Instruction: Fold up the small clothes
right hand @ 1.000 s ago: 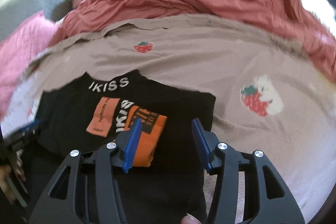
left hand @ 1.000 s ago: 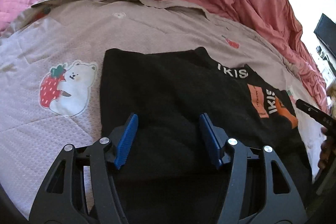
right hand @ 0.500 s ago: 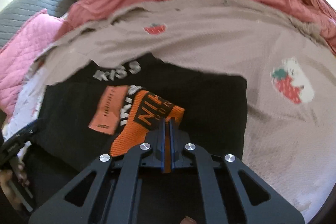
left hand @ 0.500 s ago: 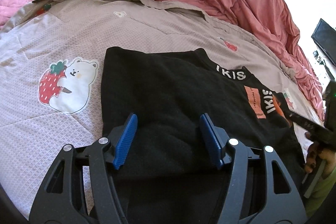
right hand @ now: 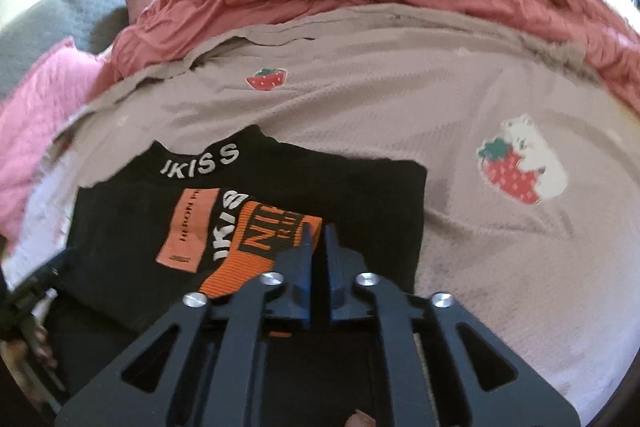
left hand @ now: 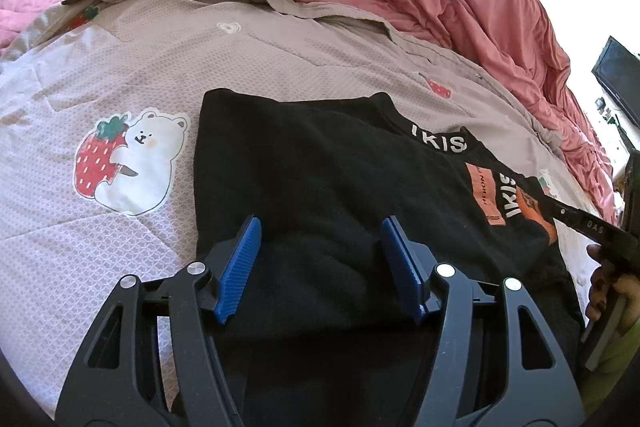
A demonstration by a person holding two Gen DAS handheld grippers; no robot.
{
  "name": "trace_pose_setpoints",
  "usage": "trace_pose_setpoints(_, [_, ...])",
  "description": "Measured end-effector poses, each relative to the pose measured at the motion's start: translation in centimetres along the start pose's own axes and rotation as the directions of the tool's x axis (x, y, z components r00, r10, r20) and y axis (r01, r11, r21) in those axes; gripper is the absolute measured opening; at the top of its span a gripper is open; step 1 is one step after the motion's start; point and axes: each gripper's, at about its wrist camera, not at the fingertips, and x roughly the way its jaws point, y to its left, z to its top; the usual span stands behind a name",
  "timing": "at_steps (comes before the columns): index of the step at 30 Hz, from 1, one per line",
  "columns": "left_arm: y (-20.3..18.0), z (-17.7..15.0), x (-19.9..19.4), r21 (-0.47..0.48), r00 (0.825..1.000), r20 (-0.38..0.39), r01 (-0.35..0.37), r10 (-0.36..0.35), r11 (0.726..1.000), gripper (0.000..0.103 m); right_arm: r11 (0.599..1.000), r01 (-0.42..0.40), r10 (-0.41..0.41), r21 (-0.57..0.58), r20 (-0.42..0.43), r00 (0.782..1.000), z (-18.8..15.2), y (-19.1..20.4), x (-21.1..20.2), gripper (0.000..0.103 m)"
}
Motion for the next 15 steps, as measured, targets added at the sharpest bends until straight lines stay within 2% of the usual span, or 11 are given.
trace_pose_setpoints(1, [0.0, 0.0, 0.0, 0.0, 1.0, 0.0, -0.001, 0.001, 1.0, 0.055, 1.0, -0.021, 0.021, 0.016, -0.011, 1.0, -0.1, -0.1, 0.2, 0.034])
trace_pose_setpoints(4, [0.0, 0.0, 0.0, 0.0, 1.0, 0.001, 0.0, 0.0, 1.0, 0.055, 0.999, -0.049, 0.051, 0.023, -0.059, 0.997, -0.7, 0.3, 1.3, 0.034])
trace_pose_setpoints(7, [0.0, 0.0, 0.0, 0.001, 1.0, 0.001, -0.001, 0.001, 1.0, 0.055, 1.0, -0.019, 0.018, -0.009, -0.065, 0.998, -1.3, 1.2, 2.1, 0.034])
trace_pose_setpoints(8, [0.0, 0.0, 0.0, 0.001, 1.0, 0.001, -0.001, 0.001, 1.0, 0.055, 1.0, -0.02, 0.019, -0.019, -0.061, 0.998, -1.4, 1.4, 2.0, 0.031])
trace_pose_setpoints(9, [0.0, 0.0, 0.0, 0.0, 1.0, 0.001, -0.001, 0.001, 1.0, 0.055, 0.999, -0.04, 0.038, -0.03, -0.063, 0.997, -1.5, 1.8, 2.0, 0.021])
trace_pose_setpoints(11, [0.0, -0.1, 0.0, 0.001, 1.0, 0.001, 0.0, 0.0, 1.0, 0.056, 0.996, -0.018, 0.013, -0.088, -0.057, 0.998, -1.7, 2.7, 1.7, 0.016])
trace_pose_setpoints(13, [0.0, -0.1, 0.0, 0.001, 1.0, 0.002, -0.001, 0.001, 1.0, 0.056, 0.994, -0.029, 0.025, -0.105, -0.037, 0.999, -1.7, 2.8, 1.1, 0.009])
trace_pose_setpoints(15, [0.0, -0.1, 0.0, 0.0, 1.0, 0.002, -0.001, 0.001, 1.0, 0.056, 0.991, -0.01, 0.013, -0.133, 0.022, 1.0, -1.6, 2.9, -0.5, 0.007])
